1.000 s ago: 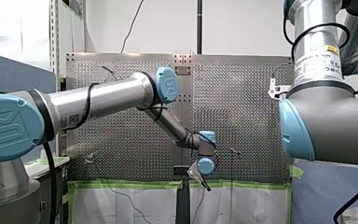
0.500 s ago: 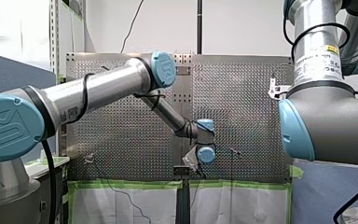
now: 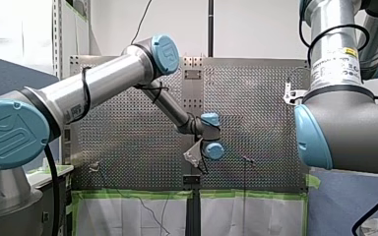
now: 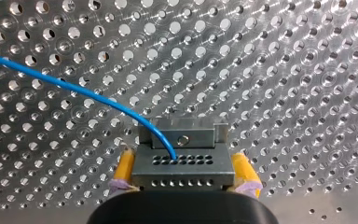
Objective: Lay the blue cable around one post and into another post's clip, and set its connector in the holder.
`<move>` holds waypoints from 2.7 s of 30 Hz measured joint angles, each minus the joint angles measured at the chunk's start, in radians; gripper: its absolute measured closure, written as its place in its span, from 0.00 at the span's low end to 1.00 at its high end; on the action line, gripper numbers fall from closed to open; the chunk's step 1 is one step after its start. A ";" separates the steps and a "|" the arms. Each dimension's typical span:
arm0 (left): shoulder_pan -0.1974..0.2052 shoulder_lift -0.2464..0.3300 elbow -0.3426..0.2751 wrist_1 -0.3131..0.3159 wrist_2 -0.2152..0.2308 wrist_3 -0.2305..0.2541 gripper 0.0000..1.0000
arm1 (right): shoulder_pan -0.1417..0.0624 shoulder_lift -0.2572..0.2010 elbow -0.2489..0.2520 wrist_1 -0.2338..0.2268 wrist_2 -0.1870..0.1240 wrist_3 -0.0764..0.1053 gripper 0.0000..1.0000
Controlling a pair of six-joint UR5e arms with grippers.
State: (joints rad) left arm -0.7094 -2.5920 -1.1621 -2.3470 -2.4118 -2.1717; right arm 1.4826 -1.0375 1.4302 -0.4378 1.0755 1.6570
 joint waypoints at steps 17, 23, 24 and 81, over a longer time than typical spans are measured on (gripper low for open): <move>0.018 0.079 -0.077 -0.038 -0.139 0.084 0.61 | 0.000 0.001 0.000 -0.001 0.000 0.000 0.20; 0.027 0.094 -0.078 -0.040 -0.183 0.091 0.61 | 0.000 0.001 0.000 0.000 0.000 0.000 0.20; 0.027 0.094 -0.079 -0.041 -0.188 0.092 0.61 | 0.000 0.001 0.000 0.000 0.000 0.000 0.20; 0.206 0.485 -0.396 0.143 0.191 0.404 0.56 | 0.000 0.004 0.000 0.000 0.001 0.000 0.20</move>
State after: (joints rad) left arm -0.5031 -2.1075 -1.5580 -2.2039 -2.2203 -1.7678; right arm 1.4829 -1.0334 1.4301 -0.4373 1.0763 1.6570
